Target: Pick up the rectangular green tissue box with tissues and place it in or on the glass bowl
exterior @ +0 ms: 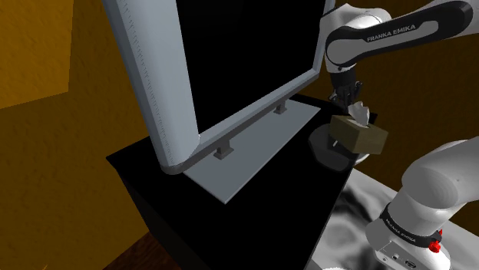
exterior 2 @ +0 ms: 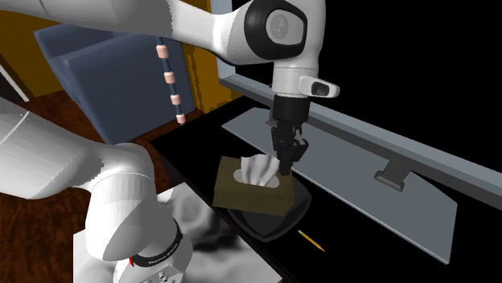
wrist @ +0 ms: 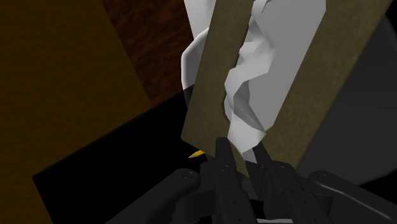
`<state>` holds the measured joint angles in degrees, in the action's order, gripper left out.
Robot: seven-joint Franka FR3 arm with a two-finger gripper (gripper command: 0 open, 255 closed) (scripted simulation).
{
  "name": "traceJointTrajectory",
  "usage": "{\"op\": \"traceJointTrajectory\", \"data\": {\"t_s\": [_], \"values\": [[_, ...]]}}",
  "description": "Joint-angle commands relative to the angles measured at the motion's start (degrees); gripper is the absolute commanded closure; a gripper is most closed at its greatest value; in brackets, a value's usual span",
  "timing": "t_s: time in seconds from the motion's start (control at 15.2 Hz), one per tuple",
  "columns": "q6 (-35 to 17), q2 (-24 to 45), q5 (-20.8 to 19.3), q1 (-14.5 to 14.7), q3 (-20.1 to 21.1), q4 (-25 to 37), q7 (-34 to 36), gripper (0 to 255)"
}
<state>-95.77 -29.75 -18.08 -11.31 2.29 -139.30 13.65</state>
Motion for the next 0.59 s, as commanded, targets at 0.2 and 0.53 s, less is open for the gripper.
{"op": "traceJointTrajectory", "data": {"t_s": [0.2, 0.53], "values": [[0.0, 0.0, 0.0, 0.0, 0.0, 0.0, 0.0, 0], [1.8, 0.3, 0.4, 0.2, 0.4, 2.0, -0.1, 0]]}}
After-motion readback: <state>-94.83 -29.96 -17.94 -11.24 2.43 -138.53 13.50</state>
